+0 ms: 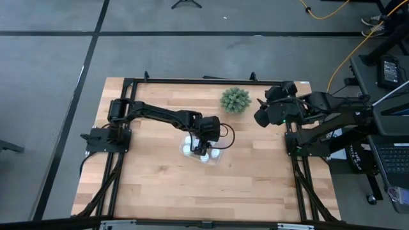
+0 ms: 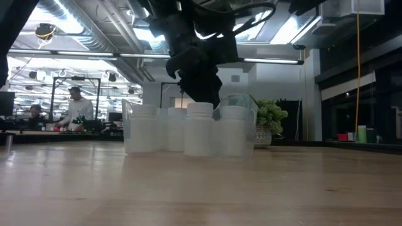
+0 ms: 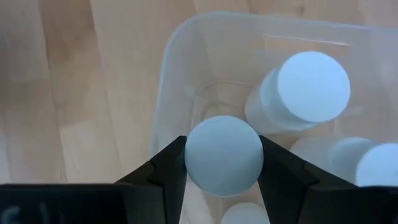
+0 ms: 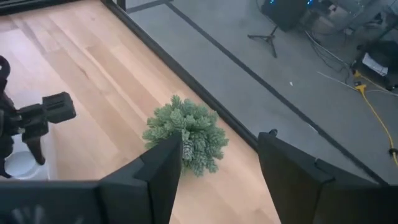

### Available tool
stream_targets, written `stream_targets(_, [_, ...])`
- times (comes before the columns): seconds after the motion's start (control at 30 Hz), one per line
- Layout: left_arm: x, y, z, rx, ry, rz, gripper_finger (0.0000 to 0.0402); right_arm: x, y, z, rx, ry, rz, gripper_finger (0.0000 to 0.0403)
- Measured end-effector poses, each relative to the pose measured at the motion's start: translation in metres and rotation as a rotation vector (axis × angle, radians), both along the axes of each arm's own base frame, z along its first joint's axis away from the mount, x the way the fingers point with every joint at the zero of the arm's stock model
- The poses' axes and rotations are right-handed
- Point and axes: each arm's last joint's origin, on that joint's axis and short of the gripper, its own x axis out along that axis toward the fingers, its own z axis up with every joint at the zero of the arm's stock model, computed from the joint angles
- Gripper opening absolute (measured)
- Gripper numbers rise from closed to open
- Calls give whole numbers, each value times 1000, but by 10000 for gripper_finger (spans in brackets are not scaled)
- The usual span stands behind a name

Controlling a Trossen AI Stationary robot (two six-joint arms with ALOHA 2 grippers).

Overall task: Pick and place pill bottles into a basket
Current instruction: Put the white pill bottle into the transparent bin, then return to Home Position

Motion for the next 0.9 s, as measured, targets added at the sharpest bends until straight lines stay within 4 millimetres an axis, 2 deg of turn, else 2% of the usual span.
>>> stream_targets(0.2, [1,1,0,-7,-7,5,156,0,0,0,-12,17,15,210])
stream_targets(0.23, [1,2,0,-12,-7,18,166,0,0,0,-12,17,16,210])
stream_targets(0.4, [-3,9,1,-54,38,109,268,0,0,0,-23,34,28,210])
stream_targets(0.57, [-11,10,19,-46,15,119,337,0,0,0,-26,40,33,210])
stream_targets(0.67, [-19,9,39,-50,-18,126,352,-1,0,0,-29,50,35,210])
stream_targets(0.73, [-26,9,60,-35,-51,135,354,-1,0,0,-30,53,35,210])
stream_targets(0.9, [-52,11,133,37,-205,184,352,-5,2,1,-13,20,27,210])
